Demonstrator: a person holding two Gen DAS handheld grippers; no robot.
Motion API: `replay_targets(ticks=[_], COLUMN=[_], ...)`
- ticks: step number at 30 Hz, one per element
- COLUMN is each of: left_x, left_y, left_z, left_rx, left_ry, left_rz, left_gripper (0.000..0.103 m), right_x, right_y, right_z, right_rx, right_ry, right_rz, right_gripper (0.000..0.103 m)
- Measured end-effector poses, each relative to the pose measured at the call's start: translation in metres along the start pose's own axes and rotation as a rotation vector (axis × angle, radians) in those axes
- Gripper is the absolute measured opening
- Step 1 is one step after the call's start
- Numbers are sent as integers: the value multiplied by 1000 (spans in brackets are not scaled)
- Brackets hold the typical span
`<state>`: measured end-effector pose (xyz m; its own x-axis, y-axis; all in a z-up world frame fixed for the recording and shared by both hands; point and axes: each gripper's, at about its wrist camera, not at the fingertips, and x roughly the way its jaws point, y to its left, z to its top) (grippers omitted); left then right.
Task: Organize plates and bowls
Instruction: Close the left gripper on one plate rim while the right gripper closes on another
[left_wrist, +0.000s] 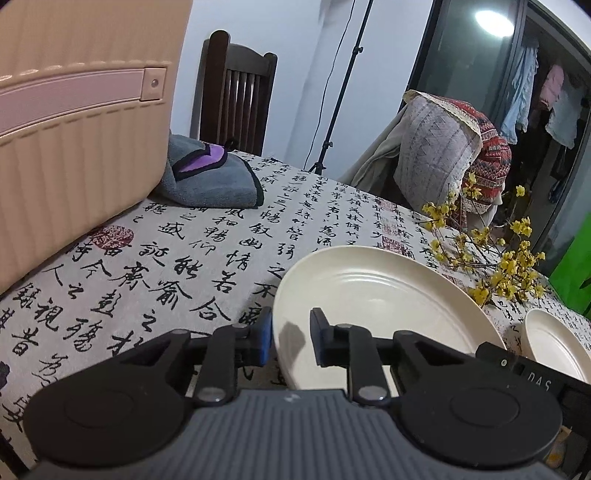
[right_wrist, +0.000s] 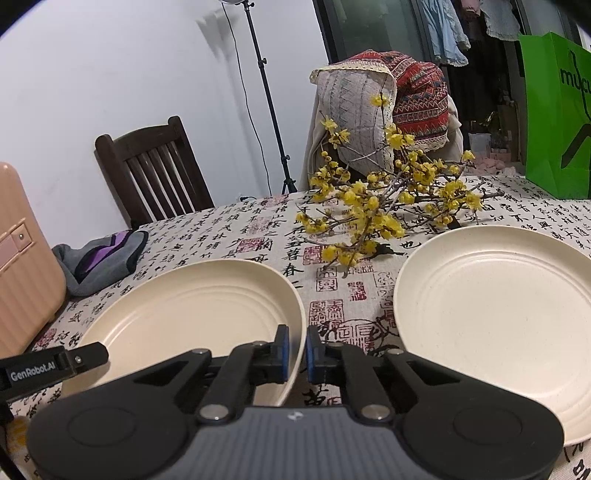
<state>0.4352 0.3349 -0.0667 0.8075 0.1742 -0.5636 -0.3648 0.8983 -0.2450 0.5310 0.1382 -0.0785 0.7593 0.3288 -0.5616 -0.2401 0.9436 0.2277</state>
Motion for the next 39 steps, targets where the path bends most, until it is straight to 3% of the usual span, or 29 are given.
replay_targets(ticks=[39], left_x=[-13], left_y=[-10], left_z=[0], left_rx=[71], left_ry=[-83], left_rz=[65], left_gripper=[22], right_x=[-18], right_y=[21], right_z=[-3], right_rx=[-135], right_ry=[-100], right_rz=[-32], right_gripper=[10])
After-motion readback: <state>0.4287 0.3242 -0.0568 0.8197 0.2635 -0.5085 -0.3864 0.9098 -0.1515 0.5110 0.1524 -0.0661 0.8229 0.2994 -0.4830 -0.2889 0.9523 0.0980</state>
